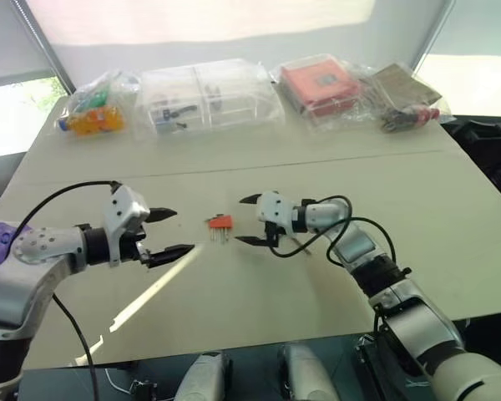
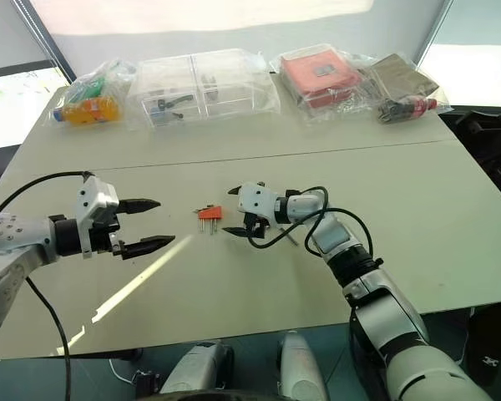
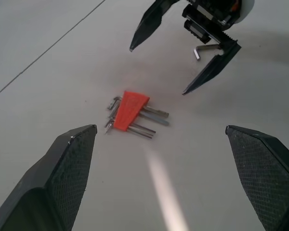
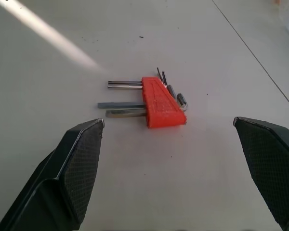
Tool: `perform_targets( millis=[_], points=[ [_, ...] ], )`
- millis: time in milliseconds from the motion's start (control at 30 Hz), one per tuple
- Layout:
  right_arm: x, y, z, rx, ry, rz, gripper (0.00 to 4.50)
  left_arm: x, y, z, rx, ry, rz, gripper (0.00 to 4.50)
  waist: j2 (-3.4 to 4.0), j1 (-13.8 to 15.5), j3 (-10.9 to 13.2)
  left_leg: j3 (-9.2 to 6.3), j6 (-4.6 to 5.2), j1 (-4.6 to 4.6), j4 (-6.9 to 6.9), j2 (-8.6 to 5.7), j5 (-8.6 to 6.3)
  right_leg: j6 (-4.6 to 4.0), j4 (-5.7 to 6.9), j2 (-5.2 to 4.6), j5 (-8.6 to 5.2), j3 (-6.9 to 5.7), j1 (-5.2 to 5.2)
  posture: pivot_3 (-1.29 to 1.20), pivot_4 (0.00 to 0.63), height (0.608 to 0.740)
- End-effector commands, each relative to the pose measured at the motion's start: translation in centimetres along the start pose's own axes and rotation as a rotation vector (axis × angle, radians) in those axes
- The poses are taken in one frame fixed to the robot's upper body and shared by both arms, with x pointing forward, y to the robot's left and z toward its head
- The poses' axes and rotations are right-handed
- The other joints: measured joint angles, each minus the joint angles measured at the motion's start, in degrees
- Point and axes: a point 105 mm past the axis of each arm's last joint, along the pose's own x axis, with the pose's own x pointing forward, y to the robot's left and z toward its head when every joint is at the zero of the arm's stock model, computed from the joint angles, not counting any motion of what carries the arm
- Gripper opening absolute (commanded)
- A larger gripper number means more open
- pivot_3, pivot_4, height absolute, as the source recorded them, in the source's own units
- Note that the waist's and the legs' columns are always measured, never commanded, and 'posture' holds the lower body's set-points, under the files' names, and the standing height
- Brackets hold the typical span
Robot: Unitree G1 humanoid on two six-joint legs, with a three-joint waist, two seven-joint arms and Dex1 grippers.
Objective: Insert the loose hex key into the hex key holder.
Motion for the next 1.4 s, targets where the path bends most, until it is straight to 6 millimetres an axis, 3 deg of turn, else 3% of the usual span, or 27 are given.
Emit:
perform_targets(
  millis=[33, 567, 867, 1400],
  points=[
    [0.6, -0.8, 0.5, -0.059, -0.026, -0.018, 4.46, -0.9, -0.6, 1.0, 0.026, -0.023, 0.028, 4.50, 0.00, 0.0, 0.0, 0.00, 0.00, 0.00, 0.00, 0.00, 0.00, 0.00, -0.01, 0.01, 0.00, 0.00, 0.00, 0.00, 0.150, 0.740],
    [3.0, -0.5, 0.4, 0.008, -0.061, -0.019, 4.46, -2.5, -0.9, -1.4, -0.037, 0.039, 0.112, 4.50, 0.01, -0.9, 0.0, -0.04, -0.01, 0.06, -0.08, 0.04, 0.00, -0.01, 0.04, 0.06, 0.00, 0.01, 0.00, 0.00, 0.150, 0.740],
    [3.9, 1.0, -0.2, 0.034, -0.038, 0.032, 4.46, -2.5, -0.7, -1.4, -0.027, 0.037, 0.131, 4.50, 0.03, -1.5, 0.0, -0.06, -0.02, 0.08, -0.14, 0.04, 0.00, -0.01, 0.07, 0.06, 0.00, 0.00, -0.01, 0.00, 0.150, 0.740],
    [5.0, 1.3, -1.7, 0.101, 0.087, 0.127, 4.46, -1.6, -0.7, -1.1, -0.001, 0.018, 0.150, 4.50, 0.07, -1.7, -0.1, -0.06, 0.00, 0.21, -0.17, 0.06, -0.01, -0.01, 0.11, 0.07, 0.00, 0.01, 0.06, 0.00, 0.150, 0.740]
  ],
)
